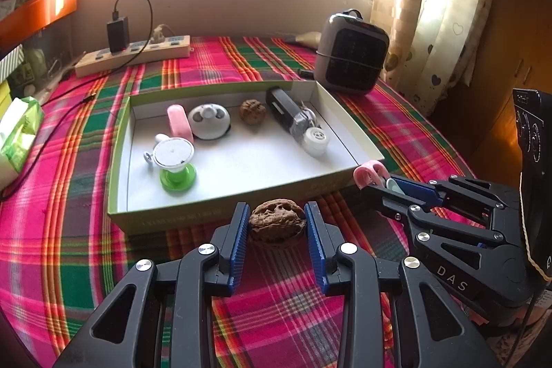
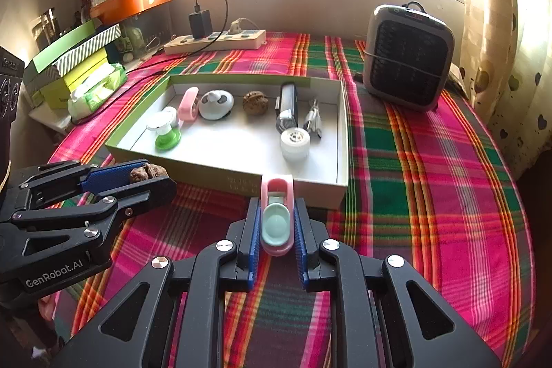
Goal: Organize objects
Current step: 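Carry the holder with the right tool while the left tool carries the walnut into the box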
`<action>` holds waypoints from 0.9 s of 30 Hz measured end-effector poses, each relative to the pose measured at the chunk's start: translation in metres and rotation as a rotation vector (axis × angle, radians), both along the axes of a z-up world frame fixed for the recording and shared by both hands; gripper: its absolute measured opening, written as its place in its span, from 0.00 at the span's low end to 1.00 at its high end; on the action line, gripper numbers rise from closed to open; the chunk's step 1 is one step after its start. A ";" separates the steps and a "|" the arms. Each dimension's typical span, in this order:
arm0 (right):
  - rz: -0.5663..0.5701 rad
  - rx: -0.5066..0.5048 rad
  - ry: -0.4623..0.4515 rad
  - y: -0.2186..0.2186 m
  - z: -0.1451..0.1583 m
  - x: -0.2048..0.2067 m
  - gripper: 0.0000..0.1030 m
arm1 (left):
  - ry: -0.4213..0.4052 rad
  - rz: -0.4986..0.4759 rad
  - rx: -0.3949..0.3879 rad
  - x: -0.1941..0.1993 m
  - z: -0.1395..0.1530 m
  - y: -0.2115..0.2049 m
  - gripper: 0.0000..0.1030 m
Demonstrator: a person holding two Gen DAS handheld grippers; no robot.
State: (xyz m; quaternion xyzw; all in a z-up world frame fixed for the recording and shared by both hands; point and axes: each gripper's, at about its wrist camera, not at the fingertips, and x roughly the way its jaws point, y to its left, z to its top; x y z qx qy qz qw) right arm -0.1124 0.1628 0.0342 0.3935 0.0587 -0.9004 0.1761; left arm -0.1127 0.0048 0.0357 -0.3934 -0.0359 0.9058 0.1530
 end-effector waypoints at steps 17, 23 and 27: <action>0.042 -0.025 -0.002 -0.019 0.010 -0.036 0.18 | 0.011 0.040 -0.003 -0.030 0.004 -0.018 0.30; 0.054 -0.035 -0.019 -0.025 0.007 -0.054 0.18 | 0.001 0.051 -0.009 -0.043 -0.001 -0.021 0.30; 0.060 -0.032 -0.035 -0.030 0.002 -0.065 0.18 | -0.002 0.050 -0.021 -0.051 -0.003 -0.021 0.30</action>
